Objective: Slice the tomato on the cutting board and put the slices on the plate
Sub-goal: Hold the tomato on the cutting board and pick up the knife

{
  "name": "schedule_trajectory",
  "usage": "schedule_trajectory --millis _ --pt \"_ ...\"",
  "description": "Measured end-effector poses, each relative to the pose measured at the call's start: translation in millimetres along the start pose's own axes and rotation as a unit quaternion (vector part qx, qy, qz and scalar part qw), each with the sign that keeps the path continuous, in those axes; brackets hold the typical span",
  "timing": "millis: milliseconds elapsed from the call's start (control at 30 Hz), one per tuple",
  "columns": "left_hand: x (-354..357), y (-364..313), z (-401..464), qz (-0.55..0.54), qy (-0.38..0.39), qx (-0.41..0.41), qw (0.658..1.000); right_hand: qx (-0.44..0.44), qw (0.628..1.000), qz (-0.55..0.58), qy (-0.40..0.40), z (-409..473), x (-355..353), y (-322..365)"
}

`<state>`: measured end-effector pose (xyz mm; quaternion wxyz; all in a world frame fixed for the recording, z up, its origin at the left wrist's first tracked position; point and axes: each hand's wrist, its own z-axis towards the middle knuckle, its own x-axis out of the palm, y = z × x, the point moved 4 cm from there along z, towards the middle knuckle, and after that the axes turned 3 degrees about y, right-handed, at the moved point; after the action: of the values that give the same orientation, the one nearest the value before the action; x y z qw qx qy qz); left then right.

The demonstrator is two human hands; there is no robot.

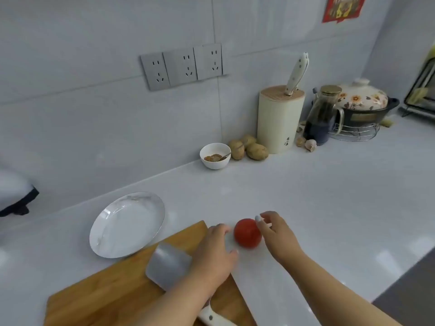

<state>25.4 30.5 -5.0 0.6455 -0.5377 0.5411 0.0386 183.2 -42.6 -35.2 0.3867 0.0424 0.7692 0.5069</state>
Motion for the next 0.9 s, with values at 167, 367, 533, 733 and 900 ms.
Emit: schedule_trajectory --millis 167,367,533,733,900 --pt "29 -19 46 0.061 0.065 -0.010 0.996 0.059 0.991 0.110 0.053 11 11 2" --pt "45 -17 66 0.075 0.057 -0.029 0.995 0.073 0.988 0.132 0.044 13 14 -6" --pt "25 -9 56 0.016 0.003 -0.025 1.000 0.035 0.986 0.158 0.049 3 10 18" --pt "-41 29 2 -0.015 -0.113 -0.037 0.993 -0.051 0.978 0.164 0.120 -26 45 81" --pt "-83 80 -56 -0.057 -0.201 -0.070 0.975 -0.119 0.961 0.118 0.219 -50 110 113"
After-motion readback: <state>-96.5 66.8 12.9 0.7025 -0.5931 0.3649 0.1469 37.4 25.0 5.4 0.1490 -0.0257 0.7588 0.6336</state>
